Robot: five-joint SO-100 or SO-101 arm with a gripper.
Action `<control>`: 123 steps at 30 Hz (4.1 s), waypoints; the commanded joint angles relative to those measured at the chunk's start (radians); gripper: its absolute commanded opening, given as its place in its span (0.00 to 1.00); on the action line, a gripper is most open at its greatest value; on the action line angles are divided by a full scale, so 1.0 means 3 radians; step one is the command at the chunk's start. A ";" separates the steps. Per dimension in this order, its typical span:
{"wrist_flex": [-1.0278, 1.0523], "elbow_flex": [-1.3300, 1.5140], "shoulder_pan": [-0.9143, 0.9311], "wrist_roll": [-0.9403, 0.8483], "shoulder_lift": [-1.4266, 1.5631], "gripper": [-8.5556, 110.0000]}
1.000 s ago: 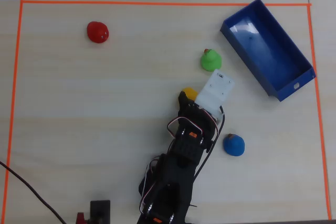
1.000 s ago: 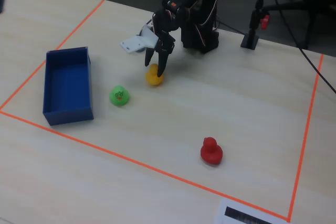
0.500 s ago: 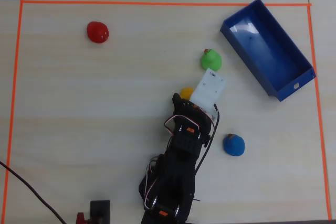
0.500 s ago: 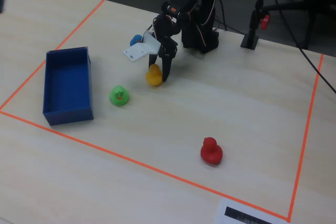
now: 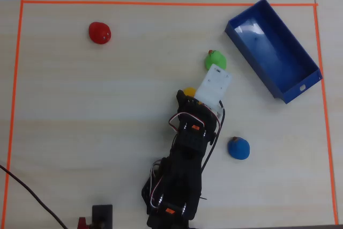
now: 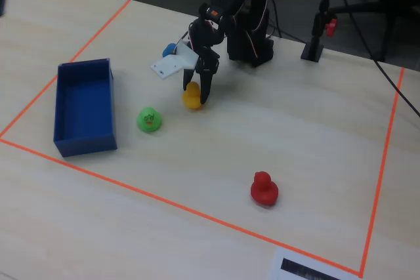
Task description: Grasp yellow duck and put it into box.
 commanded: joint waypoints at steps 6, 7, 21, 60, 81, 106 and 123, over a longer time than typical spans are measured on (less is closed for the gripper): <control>-0.0020 -0.0251 0.0087 -0.0087 -0.0046 0.07; -0.0020 -0.0261 0.0087 -0.0087 -0.0046 0.07; 0.1473 -0.2122 0.0077 0.1038 -0.0036 0.07; 0.0798 -0.6857 0.1099 0.0660 -0.5001 0.08; 0.1948 -0.7061 0.0839 0.1652 -0.3835 0.32; 0.2546 -0.0112 -0.0941 0.0205 0.1943 0.07; 0.2823 0.0936 -0.1314 0.0133 0.3129 0.07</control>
